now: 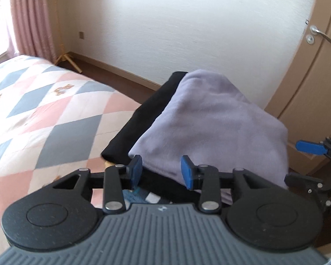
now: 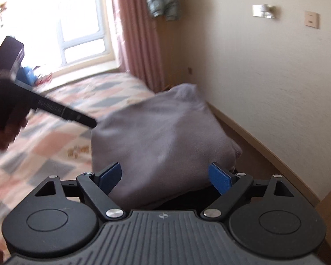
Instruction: Fold clothes
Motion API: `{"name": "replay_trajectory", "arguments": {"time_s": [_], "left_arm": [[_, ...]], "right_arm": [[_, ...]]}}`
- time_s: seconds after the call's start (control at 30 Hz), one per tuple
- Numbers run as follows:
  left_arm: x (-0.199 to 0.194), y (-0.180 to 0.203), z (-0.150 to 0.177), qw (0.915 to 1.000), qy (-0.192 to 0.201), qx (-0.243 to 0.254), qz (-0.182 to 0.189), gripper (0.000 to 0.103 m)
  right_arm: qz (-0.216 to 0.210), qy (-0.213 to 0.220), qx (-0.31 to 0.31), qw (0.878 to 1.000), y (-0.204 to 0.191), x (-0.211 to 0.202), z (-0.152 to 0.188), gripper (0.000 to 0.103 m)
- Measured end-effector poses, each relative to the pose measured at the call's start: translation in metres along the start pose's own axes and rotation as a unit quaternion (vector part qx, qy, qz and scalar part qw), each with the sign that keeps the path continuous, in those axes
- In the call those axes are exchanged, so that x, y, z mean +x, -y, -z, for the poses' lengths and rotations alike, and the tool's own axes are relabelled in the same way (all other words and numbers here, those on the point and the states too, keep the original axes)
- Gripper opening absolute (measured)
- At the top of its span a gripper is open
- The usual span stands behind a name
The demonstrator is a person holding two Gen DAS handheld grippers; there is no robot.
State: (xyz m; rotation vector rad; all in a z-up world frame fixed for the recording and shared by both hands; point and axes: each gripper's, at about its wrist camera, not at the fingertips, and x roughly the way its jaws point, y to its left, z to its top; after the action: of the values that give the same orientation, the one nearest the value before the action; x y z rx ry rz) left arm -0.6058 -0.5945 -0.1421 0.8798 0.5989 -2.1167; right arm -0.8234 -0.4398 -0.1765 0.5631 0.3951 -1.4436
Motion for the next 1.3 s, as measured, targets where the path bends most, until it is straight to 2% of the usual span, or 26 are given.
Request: {"name": "replay_trajectory", "arguments": {"time_s": [0.07, 0.2, 0.4, 0.6, 0.73, 0.83, 1.07, 1.3], "left_arm": [[-0.012, -0.001, 0.002, 0.9997, -0.016, -0.016, -0.012, 0.044], [-0.039, -0.003, 0.009, 0.9986, -0.039, -0.032, -0.017, 0.047], [-0.088, -0.005, 0.029, 0.9996, -0.027, -0.008, -0.007, 0.064], [-0.137, -0.004, 0.051, 0.9996, -0.020, 0.018, -0.005, 0.074], [-0.174, -0.007, 0.071, 0.9993, -0.011, 0.034, -0.004, 0.084], [-0.200, -0.011, 0.087, 0.9992, -0.008, 0.039, -0.006, 0.097], [-0.246, -0.013, 0.121, 0.9987, 0.006, 0.050, -0.011, 0.102], [-0.274, -0.008, 0.136, 0.9967, 0.031, 0.068, -0.033, 0.102]], "right_arm": [[0.016, 0.000, 0.021, 1.000, -0.009, -0.012, -0.003, 0.091], [0.063, -0.019, 0.059, 0.996, -0.033, -0.031, -0.005, 0.094], [0.109, -0.012, 0.114, 0.987, -0.076, -0.072, 0.005, 0.099], [0.155, 0.000, 0.135, 0.979, -0.128, -0.112, 0.016, 0.100], [0.177, 0.019, 0.138, 0.974, -0.170, -0.142, 0.021, 0.101], [0.188, 0.031, 0.142, 0.971, -0.199, -0.165, 0.023, 0.101], [0.210, 0.026, 0.168, 0.963, -0.250, -0.206, 0.027, 0.101], [0.213, 0.025, 0.189, 0.958, -0.272, -0.227, 0.022, 0.103]]}}
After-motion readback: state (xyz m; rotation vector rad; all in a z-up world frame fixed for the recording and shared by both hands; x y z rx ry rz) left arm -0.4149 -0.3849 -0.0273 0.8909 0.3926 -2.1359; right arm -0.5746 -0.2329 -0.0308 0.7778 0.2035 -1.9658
